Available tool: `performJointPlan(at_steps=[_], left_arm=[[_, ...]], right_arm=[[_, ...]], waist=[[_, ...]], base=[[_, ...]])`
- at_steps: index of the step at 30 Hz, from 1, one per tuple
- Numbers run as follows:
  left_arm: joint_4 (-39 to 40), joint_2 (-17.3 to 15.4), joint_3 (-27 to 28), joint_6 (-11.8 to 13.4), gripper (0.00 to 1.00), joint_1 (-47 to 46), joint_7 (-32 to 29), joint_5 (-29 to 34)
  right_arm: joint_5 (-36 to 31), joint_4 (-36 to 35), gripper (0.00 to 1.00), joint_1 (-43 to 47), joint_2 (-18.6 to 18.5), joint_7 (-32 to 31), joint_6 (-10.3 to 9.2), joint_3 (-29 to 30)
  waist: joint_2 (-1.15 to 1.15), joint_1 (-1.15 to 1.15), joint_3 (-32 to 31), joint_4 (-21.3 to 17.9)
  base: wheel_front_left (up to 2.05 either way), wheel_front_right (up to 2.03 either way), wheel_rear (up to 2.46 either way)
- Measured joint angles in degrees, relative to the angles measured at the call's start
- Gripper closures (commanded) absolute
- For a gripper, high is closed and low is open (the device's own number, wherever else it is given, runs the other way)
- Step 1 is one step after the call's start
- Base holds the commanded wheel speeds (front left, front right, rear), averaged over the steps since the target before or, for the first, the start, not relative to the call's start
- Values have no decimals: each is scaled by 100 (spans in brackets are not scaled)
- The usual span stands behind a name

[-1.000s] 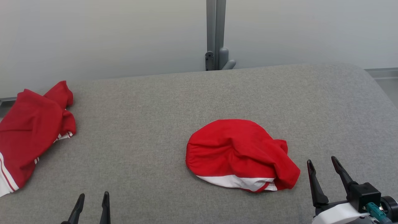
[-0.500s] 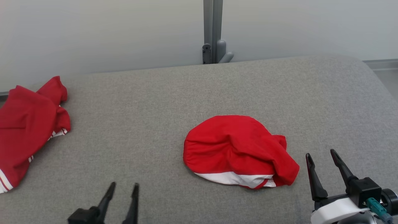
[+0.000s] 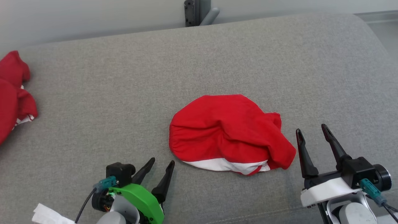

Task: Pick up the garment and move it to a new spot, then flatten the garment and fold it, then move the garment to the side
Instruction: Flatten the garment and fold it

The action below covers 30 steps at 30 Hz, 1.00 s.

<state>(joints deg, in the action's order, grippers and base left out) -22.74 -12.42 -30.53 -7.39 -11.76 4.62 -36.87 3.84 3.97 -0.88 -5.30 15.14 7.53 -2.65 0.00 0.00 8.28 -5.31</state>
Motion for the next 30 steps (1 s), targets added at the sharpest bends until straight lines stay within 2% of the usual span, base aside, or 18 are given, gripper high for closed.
performJointPlan(at_steps=[8, 16, 17, 18, 19, 23, 26, 30], left_arm=[[-378, -326, -985, -1, 0, -488, 152, -879], [-727, -449, -1675, -16, 0, -1062, 483, -1249], [-733, -464, -1780, -15, 21, -1120, 528, -1272], [-732, -470, -1858, -16, 71, -1167, 581, -1317], [-725, -471, -1933, -15, 100, -1206, 643, -1388], [-461, -582, -2335, -15, 100, -1296, 764, -1614], [-64, -825, -2596, -15, 100, -1338, 755, -1771], [704, -1135, -2672, -15, 100, -1451, 754, -2034]], right_arm=[[-1, -1, 0, -92, 67, 0, 0, 68], [-12, 1, 0, -199, 113, 0, 0, 55], [-12, 4, 0, -205, 119, 0, 0, 47], [-12, 8, 0, -210, 124, 0, 0, 44], [-12, 15, 0, -210, 130, 0, 0, 43], [-10, 56, 0, -208, 149, 0, 0, 29], [-2, 76, 0, -192, 171, 0, 0, 32], [8, 107, 0, -119, 187, 0, 0, 65]], waist=[[0, 0, 389, -365], [0, 0, 570, -506], [0, 0, 578, -509], [0, 0, 580, -511], [0, 0, 577, -510], [0, 0, 528, -508], [0, 0, 465, -507], [0, 0, 346, -484]], base=[[0, 0, 0], [0, 0, 0], [0, 0, 0], [0, 0, 0], [0, 0, 0], [0, 0, 0], [0, 0, 0], [0, 0, 0]])
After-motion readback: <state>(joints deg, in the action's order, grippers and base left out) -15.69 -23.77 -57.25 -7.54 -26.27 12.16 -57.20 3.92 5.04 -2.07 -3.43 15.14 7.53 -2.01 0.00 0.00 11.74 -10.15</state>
